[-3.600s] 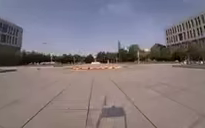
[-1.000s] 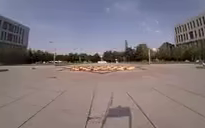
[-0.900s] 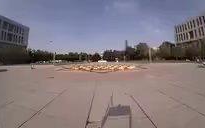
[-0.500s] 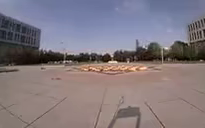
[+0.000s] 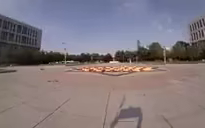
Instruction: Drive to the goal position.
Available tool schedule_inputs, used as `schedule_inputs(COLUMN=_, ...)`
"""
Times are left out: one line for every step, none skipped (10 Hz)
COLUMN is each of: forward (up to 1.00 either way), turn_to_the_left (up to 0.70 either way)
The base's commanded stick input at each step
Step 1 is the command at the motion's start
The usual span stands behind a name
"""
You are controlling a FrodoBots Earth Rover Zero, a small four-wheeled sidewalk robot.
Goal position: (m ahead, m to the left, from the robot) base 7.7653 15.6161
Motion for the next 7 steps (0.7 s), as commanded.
schedule_inputs(forward=1.00, turn_to_the_left=0.41)
schedule_inputs(forward=1.00, turn_to_the_left=0.41)
schedule_inputs(forward=1.00, turn_to_the_left=0.41)
schedule_inputs(forward=1.00, turn_to_the_left=0.41)
schedule_inputs(forward=1.00, turn_to_the_left=0.41)
schedule_inputs(forward=1.00, turn_to_the_left=0.41)
schedule_inputs(forward=1.00, turn_to_the_left=0.01)
